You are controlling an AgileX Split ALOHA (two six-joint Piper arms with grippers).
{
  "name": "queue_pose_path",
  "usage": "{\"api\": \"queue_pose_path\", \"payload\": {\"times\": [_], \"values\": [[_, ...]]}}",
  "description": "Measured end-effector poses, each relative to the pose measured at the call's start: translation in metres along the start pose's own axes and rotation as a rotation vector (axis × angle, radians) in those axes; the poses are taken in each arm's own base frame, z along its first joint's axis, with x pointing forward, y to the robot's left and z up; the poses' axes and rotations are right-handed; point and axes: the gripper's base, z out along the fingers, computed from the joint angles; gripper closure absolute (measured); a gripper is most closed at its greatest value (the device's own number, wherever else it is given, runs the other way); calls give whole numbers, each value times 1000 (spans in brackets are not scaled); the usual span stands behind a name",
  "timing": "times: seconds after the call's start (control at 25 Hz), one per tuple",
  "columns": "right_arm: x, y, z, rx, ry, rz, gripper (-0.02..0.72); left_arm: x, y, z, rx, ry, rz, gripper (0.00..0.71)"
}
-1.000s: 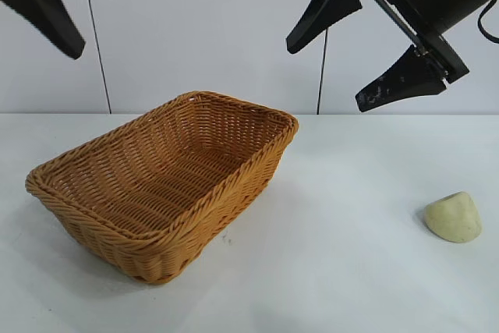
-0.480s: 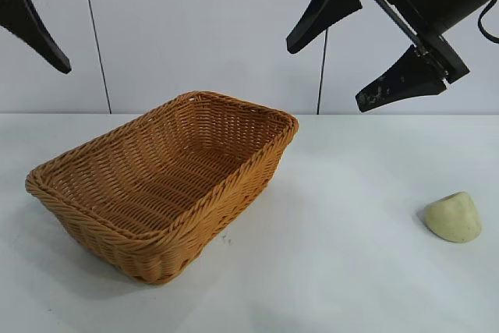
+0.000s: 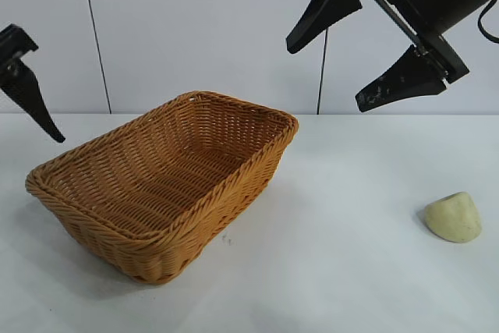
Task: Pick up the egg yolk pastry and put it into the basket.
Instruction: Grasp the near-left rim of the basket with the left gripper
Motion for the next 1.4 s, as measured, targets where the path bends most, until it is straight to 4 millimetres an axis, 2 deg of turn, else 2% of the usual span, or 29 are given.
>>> {"api": "queue_pose_path", "payload": {"times": [0.32,0.8,1.04,1.4], "values": [[0,0,0,0,-1,1,8,10,-6,13,15,0,9,48],[0,0,0,1,-1,0,8,4,3,74,-139,38,-53,48],[0,0,0,1,-1,0,8,-3,-10,85,-128,33,-54,48],[-2,-1,0,9,-25,0,8,4,-6,102,-166,51,-42,48]]}}
